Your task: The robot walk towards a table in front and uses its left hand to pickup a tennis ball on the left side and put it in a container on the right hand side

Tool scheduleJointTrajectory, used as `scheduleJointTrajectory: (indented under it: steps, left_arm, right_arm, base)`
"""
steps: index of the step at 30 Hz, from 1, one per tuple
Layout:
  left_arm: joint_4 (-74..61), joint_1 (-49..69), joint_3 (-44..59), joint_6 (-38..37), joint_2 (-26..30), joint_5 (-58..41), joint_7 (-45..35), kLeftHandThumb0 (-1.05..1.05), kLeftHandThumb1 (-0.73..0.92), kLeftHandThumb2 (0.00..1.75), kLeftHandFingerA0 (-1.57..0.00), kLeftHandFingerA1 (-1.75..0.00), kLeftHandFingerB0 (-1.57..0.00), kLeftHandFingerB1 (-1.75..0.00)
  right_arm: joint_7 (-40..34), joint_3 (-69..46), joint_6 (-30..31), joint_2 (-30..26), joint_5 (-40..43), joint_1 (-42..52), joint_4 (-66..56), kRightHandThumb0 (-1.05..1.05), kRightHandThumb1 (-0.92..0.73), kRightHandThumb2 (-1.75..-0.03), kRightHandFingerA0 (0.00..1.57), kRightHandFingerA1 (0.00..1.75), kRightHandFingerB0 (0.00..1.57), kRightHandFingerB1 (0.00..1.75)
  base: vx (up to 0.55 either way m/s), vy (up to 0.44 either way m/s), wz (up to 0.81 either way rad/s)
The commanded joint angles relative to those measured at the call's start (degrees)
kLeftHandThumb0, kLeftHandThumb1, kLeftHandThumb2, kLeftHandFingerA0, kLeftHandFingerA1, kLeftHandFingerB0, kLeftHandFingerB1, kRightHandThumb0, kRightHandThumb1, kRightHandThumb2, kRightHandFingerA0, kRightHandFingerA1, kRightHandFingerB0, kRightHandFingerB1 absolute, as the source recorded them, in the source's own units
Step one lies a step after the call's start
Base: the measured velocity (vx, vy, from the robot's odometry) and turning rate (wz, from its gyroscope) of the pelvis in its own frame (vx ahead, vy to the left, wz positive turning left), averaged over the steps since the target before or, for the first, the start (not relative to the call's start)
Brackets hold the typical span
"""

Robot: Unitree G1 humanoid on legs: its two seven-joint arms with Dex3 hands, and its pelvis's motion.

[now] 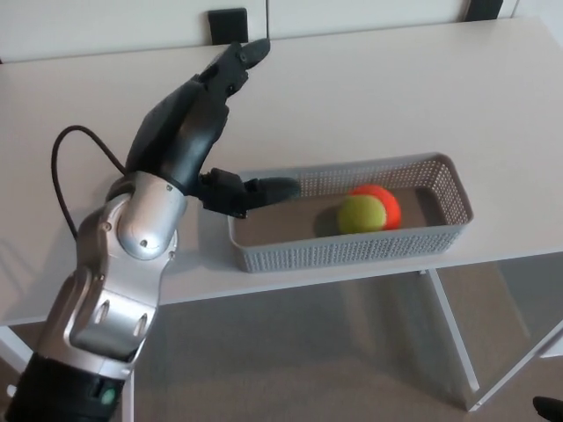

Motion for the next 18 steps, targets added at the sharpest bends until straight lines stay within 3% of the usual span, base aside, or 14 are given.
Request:
scheduleJointTrajectory:
  steps: [1,2,5,6,7,8,10,14,15,16,18]
  left_arm:
    - [-9.21,8.31,1.92,-1.50,0.97,-7.41,-4.89,-0.89,0.38,0.73,-0.13,-0.51,-0.14,-0.40]
    - [-13.03,11.35,2.57,-1.39,1.16,-10.15,-6.65,-0.88,0.45,0.56,-0.22,-0.50,-0.20,-0.35]
    - [-26.26,22.53,5.80,0.64,1.91,-22.24,-13.75,-0.81,0.42,0.54,-0.27,-0.49,-0.25,-0.34]
    - [-28.79,25.16,6.73,0.91,2.39,-25.12,-15.41,-0.77,0.40,0.53,-0.29,-0.49,-0.26,-0.33]
    - [-30.87,27.49,7.60,1.03,2.92,-27.61,-16.87,-0.77,0.40,0.53,-0.29,-0.49,-0.26,-0.33]
    - [-33.80,31.24,9.10,1.18,4.10,-31.74,-19.29,-0.68,0.27,0.62,-0.28,-0.50,-0.28,-0.39]
    - [-41.39,41.53,14.57,2.71,8.08,-44.07,-26.58,-0.58,0.24,0.56,-0.34,-0.49,-0.34,-0.38]
    - [-44.91,48.99,18.88,0.67,11.21,-50.62,-31.33,-0.51,0.26,0.49,-0.39,-0.45,-0.40,-0.37]
    - [-43.16,53.08,22.71,-0.78,13.25,-54.77,-37.36,-0.34,0.23,0.48,-0.40,-0.48,-0.44,-0.40]
    - [-40.92,58.13,27.45,-2.58,15.73,-59.84,-44.90,-0.34,0.23,0.48,-0.40,-0.48,-0.44,-0.40]
    - [-35.01,62.10,30.68,-7.86,18.50,-56.32,-51.43,-0.41,0.22,0.51,-0.40,-0.48,-0.40,-0.41]
  right_arm:
    - [-0.97,0.20,0.59,-0.01,-0.35,0.68,-0.85,-0.33,-0.49,-0.65,0.50,0.48,0.36,0.43]
    - [-0.90,0.22,0.41,-0.11,-0.36,0.99,-0.78,-0.33,-0.50,-0.66,0.49,0.48,0.36,0.43]
    - [-0.52,0.08,0.01,-0.71,-0.29,1.48,-0.12,-0.32,-0.49,-0.65,0.49,0.48,0.36,0.43]
    - [-0.32,0.13,-0.05,-0.86,-0.31,1.44,0.18,-0.25,-0.57,-0.56,0.53,0.42,0.39,0.37]
    - [-0.10,0.21,-0.10,-1.00,-0.36,1.38,0.48,-0.25,-0.57,-0.56,0.53,0.42,0.39,0.37]
    - [-0.15,0.38,0.00,-1.09,-0.62,1.60,0.34,-0.32,-0.50,-0.65,0.50,0.48,0.36,0.43]
    - [-0.02,0.64,-0.12,-1.22,-0.89,1.52,0.93,-0.31,-0.49,-0.65,0.52,0.48,0.36,0.42]
    - [0.02,0.83,-0.09,-1.42,-1.06,1.05,2.07,-0.32,-0.50,-0.65,0.50,0.47,0.37,0.42]
    - [-0.69,1.05,-0.87,-1.49,-1.68,0.82,3.07,-0.32,-0.48,-0.65,0.56,0.49,0.39,0.43]
    - [-1.58,1.33,-1.86,-1.59,-2.47,0.52,4.32,-0.32,-0.48,-0.65,0.56,0.49,0.39,0.43]
    - [-1.03,1.01,-1.99,-1.24,-1.60,0.78,4.59,-0.32,-0.48,-0.65,0.54,0.50,0.38,0.44]
  base:
    - [0.00,0.000,0.00]
    - [0.00,0.000,0.00]
    - [0.00,0.000,0.00]
    - [0.00,0.000,0.00]
    - [0.00,0.000,0.00]
    - [0.00,0.000,0.00]
    - [0.00,0.000,0.00]
    - [0.00,0.000,0.00]
    - [0.00,0.000,0.00]
    - [0.00,0.000,0.00]
    - [0.00,0.000,0.00]
